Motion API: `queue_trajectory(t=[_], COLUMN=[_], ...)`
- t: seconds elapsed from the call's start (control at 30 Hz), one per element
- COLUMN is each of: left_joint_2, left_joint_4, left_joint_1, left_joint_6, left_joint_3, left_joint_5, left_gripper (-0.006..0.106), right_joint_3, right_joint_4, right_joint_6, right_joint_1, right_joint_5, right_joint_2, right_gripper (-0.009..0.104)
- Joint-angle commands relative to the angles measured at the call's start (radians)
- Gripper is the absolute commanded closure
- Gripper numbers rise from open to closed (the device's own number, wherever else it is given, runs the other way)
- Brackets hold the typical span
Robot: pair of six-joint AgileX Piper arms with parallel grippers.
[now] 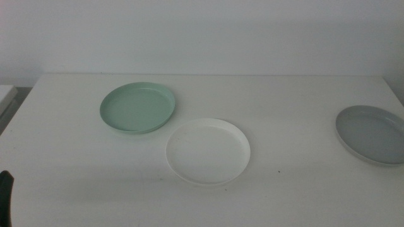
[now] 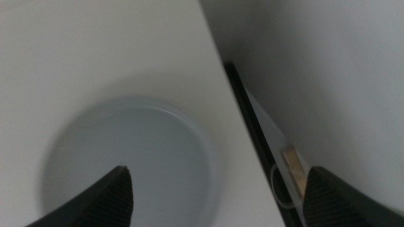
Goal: Stack the three bowls on top of each other.
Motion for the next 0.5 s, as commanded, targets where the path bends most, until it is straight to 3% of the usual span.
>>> queue_trajectory(t=[0.0,0.47], left_joint_2=[-0.004,-0.004], left_joint_4=[-0.008,-0.008], left_joint_1=[0.001,0.001], left_joint_6=[-0.005,-0.003], left_joint_3=[0.000,0.000], left_joint_5=[-0.010,-0.010], left_gripper=[0.007,0.007], right_joint_3=[0.028,0.068], right_joint_4=[0.011,0.082], right_joint_6=[-0.022,-0.060], right_joint_1=[-0.032,-0.050], right_joint_5=[-0.022,-0.077], right_joint_2=[0.035,0.313], right_gripper=[0.009,0.013])
